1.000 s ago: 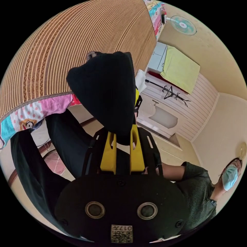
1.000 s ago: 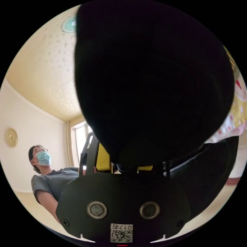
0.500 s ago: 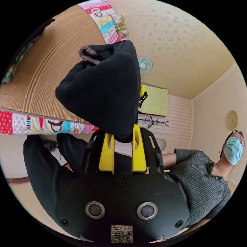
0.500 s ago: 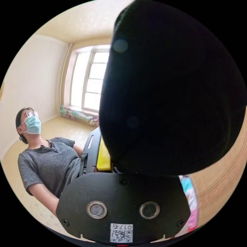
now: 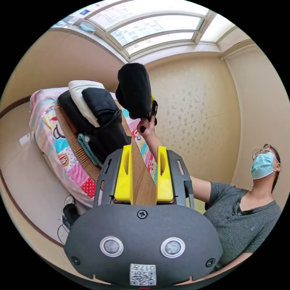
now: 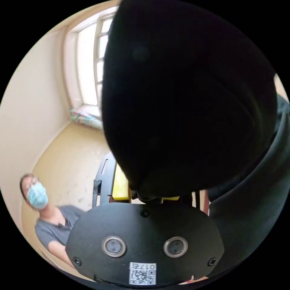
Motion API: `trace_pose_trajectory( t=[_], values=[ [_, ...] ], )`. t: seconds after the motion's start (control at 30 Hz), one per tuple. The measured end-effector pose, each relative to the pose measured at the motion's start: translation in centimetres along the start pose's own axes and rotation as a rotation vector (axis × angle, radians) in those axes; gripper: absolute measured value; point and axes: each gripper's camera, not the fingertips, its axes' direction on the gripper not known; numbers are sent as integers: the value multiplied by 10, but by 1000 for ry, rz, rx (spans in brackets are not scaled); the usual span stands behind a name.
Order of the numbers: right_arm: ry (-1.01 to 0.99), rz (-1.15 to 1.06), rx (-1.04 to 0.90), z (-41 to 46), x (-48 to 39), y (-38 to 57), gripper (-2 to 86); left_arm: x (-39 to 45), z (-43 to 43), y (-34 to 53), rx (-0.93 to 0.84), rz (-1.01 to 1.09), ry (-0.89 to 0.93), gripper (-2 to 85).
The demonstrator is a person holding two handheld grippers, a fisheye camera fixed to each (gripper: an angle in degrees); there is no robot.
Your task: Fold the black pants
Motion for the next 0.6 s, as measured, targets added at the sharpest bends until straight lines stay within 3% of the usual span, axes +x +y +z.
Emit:
trace_pose_trajectory(
  t=[0.07, 0.1, 0.13, 0.23, 0.33, 0.5, 0.6],
  values=[
    [172, 232, -11, 8, 53, -8, 146, -24, -11, 31, -3, -96, -30, 121],
    [392, 398, -47, 10, 82, -3, 147, -39, -16, 53, -9, -168, -28, 120],
    [500, 419, -81, 15, 96, 3, 148, -47, -17, 64, -11, -203, -21, 120],
    [507, 311, -160, 32, 97, 7, 150, -75, -26, 113, -12, -352, 3, 119],
    [508, 223, -92, 32, 70, 27, 135, -83, -38, 137, 42, -411, -2, 119],
    [454, 100, -43, 5, 25, 117, 31, -55, -21, 109, 3, -298, -30, 113],
    [534, 213, -4, -31, 15, 211, 15, -24, 20, 85, -96, -188, -17, 97]
  ],
)
